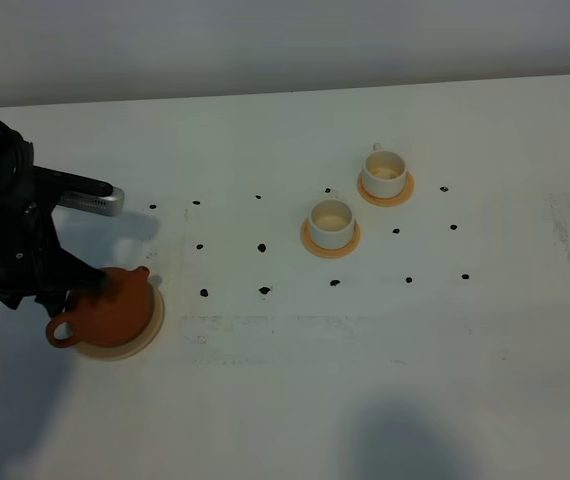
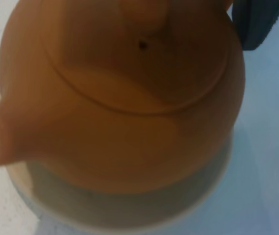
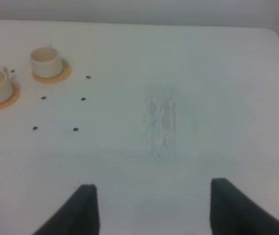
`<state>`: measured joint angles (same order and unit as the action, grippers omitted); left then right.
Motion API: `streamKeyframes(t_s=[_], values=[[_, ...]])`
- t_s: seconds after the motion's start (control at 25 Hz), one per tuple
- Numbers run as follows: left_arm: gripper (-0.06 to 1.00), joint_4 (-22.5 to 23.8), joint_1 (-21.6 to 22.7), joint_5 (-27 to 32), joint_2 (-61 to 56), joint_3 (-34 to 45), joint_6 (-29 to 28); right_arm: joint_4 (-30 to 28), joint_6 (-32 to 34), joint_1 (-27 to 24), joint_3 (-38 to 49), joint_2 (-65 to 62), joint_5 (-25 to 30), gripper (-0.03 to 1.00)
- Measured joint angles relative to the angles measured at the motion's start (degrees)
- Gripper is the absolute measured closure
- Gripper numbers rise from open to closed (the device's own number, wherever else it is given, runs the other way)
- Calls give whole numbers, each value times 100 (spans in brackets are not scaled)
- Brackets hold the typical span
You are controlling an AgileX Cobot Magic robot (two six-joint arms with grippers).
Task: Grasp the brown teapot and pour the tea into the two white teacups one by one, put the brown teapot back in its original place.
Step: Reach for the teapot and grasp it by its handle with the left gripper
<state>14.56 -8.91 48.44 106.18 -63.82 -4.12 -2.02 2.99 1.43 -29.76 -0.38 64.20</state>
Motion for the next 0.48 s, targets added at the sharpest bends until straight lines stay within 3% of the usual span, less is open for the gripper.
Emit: streamKeyframes(t_s=[0.28, 0.48], values=[[49, -66, 0, -85, -6, 21, 0, 0, 0, 0, 0, 0, 0, 48], [49, -47, 10, -621, -177, 392, 0, 0, 0, 0, 0, 0, 0, 48]])
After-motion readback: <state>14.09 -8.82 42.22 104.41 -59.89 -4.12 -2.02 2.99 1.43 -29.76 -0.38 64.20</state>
